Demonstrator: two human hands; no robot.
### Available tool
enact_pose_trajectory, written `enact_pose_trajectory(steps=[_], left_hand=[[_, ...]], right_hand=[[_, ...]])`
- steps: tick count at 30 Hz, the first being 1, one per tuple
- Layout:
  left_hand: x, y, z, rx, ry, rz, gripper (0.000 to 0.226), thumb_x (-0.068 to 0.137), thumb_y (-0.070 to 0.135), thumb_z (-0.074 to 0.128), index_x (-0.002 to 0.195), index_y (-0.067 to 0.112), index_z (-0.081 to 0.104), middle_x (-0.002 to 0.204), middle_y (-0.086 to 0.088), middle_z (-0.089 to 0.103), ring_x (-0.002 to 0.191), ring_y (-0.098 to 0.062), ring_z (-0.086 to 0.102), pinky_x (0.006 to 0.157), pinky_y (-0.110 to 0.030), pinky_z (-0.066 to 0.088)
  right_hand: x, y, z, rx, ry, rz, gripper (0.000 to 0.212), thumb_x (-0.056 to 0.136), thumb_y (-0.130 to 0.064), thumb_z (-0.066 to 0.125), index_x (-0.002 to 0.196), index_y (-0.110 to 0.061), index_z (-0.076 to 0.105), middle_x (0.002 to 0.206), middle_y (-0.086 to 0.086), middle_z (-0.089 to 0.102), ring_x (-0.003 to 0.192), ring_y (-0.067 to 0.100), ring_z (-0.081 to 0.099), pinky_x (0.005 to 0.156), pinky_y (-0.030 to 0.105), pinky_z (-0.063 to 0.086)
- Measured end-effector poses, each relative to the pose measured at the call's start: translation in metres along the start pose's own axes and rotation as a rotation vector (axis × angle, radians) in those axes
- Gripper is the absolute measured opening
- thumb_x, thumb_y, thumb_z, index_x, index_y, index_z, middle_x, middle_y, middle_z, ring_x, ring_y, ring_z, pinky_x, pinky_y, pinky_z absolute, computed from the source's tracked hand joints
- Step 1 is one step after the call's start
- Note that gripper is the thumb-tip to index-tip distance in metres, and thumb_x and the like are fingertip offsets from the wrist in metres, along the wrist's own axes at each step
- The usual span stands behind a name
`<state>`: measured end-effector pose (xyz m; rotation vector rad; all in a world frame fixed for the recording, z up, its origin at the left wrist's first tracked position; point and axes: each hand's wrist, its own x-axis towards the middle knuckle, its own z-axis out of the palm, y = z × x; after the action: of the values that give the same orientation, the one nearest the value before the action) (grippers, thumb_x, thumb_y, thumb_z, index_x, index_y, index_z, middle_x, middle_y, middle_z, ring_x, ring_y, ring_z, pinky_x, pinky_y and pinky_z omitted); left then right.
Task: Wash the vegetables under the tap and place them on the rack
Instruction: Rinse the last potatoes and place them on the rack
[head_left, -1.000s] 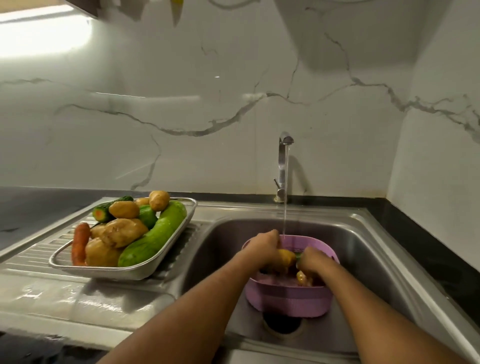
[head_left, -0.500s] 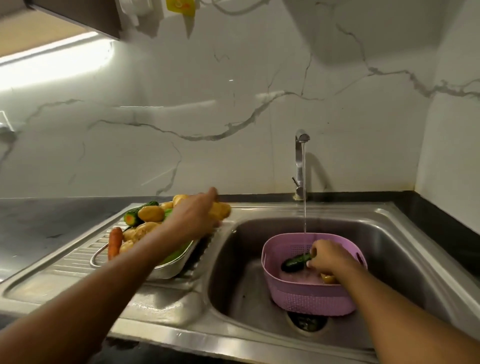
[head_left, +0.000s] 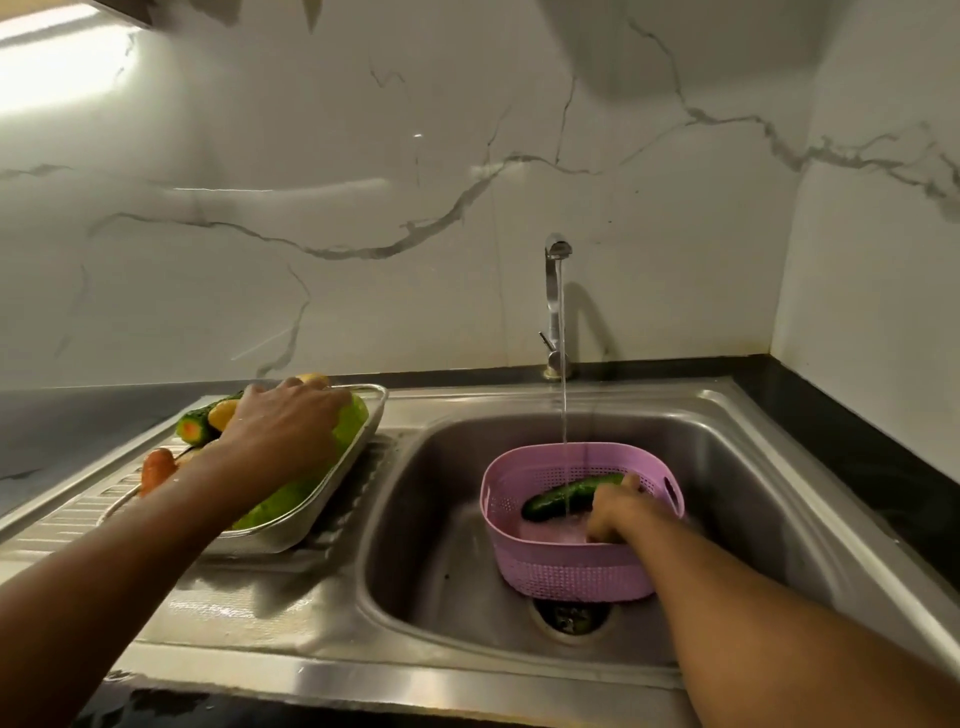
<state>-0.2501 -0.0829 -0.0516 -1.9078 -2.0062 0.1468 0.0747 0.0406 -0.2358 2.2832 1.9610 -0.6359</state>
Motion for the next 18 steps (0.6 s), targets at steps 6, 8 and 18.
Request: enact_pose_trajectory(steps=[6,8,18], left_hand=[[0.001,0.049,0.001,-0.121,0.148,0.146,0.042,0.095,0.041,0.059,0.137,0.039,0.057,0.145,0.011,0.057,0.134,-0.016,0.052,0.109,-0.041,0.043],[0.0,0.073,-0.004,-0.187,0.13,0.181,0.042,0.096,0.046,0.06,0.137,0.038,0.058,0.141,0.008,0.06,0.13,-0.018,0.055,0.107,-0.041,0.046],[0.071,0.203,0.036,-0.611,-0.485,0.295,0.036,0.098,0.014,0.062,0.134,0.014,0.064,0.126,-0.01,0.065,0.102,-0.022,0.063,0.094,-0.036,0.056]], right_hand=[[0.017,0.001,0.007,-0.011,-0.109,0.037,0.094,0.073,-0.05,0.071,0.157,-0.021,0.041,0.165,0.014,0.031,0.15,0.038,0.031,0.121,0.046,0.029],[0.023,0.003,0.01,0.002,-0.108,0.049,0.099,0.072,-0.049,0.073,0.159,-0.02,0.035,0.167,0.016,0.023,0.152,0.04,0.027,0.121,0.048,0.028],[0.043,0.003,0.013,0.122,-0.213,0.072,0.115,0.079,-0.05,0.077,0.165,-0.013,0.011,0.17,0.018,0.009,0.155,0.037,0.015,0.127,0.046,0.019]])
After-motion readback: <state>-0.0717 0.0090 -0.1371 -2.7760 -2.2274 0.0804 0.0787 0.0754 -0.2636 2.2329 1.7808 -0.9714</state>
